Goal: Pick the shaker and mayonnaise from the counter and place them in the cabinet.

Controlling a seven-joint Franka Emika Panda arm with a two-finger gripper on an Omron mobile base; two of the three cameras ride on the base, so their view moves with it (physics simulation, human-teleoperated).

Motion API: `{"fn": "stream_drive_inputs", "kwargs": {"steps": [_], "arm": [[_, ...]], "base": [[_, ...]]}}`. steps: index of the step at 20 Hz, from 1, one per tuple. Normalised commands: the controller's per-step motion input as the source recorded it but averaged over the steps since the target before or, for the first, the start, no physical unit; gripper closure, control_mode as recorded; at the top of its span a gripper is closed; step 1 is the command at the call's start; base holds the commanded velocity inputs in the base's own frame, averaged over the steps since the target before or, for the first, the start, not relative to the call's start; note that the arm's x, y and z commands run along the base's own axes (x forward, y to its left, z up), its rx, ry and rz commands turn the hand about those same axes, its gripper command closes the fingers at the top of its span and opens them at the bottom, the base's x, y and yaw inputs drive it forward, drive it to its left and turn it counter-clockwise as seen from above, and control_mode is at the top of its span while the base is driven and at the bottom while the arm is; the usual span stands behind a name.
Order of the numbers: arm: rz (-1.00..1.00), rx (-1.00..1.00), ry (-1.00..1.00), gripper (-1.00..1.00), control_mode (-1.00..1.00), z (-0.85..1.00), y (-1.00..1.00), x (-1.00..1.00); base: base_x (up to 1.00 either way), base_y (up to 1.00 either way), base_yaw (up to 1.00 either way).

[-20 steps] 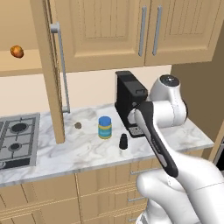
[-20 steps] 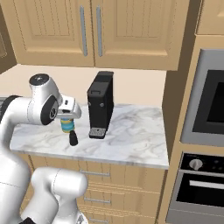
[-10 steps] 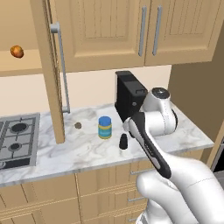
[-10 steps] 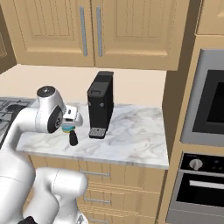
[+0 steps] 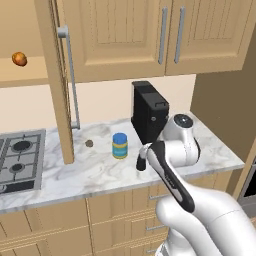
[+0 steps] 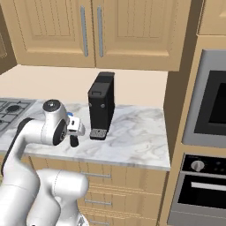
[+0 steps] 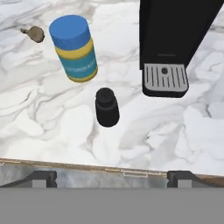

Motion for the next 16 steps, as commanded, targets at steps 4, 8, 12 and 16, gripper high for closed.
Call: {"fn": "stream_drive_inputs", "kwargs": {"steps": [4, 8, 12, 16], "arm": [[-0.01, 0.0, 0.01, -1.0, -1.0, -0.07, 0.1, 0.32], [0.0, 0.0, 0.09, -1.0, -1.0, 0.0, 0.07, 0.47], [0.0, 0.0, 0.12, -1.0, -1.0, 0.0, 0.13, 0.49], [0.0, -0.01, 0.09, -1.0, -1.0, -0.06, 0.12, 0.42]], "base": [[0.0, 0.0, 0.0], [0.0, 0.0, 0.0], [0.0, 0.0, 0.0], [0.0, 0.0, 0.0]]}}
